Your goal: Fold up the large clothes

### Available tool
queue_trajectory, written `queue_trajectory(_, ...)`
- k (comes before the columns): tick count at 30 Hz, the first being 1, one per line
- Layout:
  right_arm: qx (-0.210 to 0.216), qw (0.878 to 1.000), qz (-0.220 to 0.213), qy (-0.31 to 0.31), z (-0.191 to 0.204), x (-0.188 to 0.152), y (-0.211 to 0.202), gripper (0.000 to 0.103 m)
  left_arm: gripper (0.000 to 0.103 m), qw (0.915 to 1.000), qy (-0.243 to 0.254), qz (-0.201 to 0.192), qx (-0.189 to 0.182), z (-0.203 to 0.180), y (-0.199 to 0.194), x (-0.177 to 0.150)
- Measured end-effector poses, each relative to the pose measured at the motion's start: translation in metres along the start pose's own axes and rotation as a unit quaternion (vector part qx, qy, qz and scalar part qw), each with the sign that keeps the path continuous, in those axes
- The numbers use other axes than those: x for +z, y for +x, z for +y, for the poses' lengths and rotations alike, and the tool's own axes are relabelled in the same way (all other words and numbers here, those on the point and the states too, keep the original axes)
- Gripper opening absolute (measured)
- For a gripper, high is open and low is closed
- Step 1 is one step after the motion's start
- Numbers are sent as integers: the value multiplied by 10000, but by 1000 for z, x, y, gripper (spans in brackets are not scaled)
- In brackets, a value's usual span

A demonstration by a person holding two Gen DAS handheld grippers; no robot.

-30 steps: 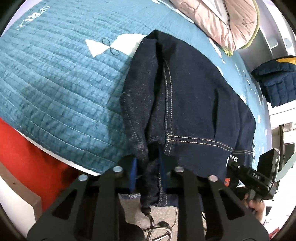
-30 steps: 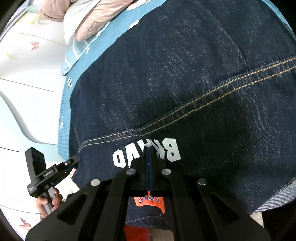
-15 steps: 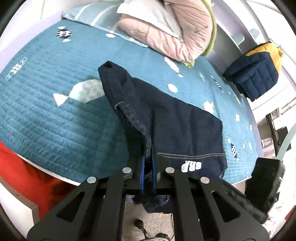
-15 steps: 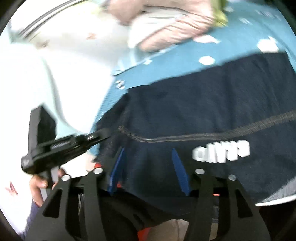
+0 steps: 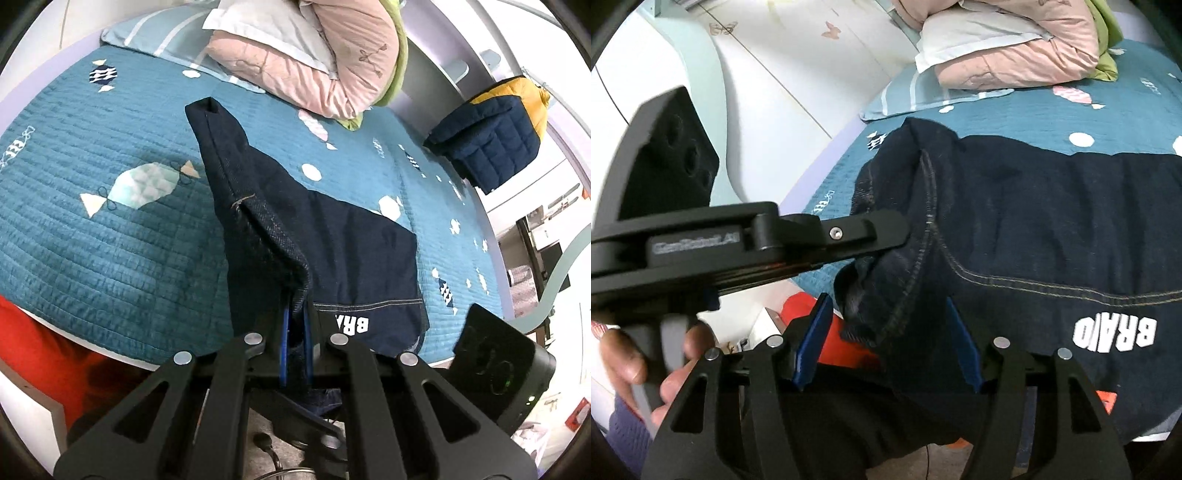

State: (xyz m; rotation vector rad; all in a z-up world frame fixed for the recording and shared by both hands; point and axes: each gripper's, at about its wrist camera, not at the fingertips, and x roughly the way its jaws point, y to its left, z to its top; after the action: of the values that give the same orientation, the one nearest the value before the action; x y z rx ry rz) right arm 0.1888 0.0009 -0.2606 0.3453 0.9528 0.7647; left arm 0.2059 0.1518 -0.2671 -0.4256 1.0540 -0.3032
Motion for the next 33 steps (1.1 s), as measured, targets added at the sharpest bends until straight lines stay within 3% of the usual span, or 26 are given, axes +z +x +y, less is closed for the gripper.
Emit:
queue_trajectory(8,-198,9994,-189,205,-3,7,4,60,6,9998,49,74,-149,-13,6,-2)
queue_trajectory(11,-293,9983,-247,440,-16,9,-1,25,6,9997,139,93,-161,-23,8,-1)
queue_trajectory(14,-172,9970,-375,662,-32,9,-18,20,6,9986,236,93,-471,-39,6,1)
queue_trajectory(19,39,9901,-736,1196,-67,11,-67,19,19,9918,476,-211,-1167,-67,-8,4)
queue_trajectory(21,11,9875,-860,1322,-79,12,-85,19,38,9891,436,-387,-1351,-74,-11,7)
queue_trajectory(23,-67,9833,-1070,1468,-97,13,-111,19,41,9901,352,-447,-1287,-75,-7,9)
queue_trajectory(28,-425,9735,-1367,1784,-141,8,-152,19,41,9991,313,-167,-239,-75,37,9)
queue_trajectory(33,-960,9582,-1564,2196,-194,-9,-181,19,41,9991,266,280,165,-68,87,-7)
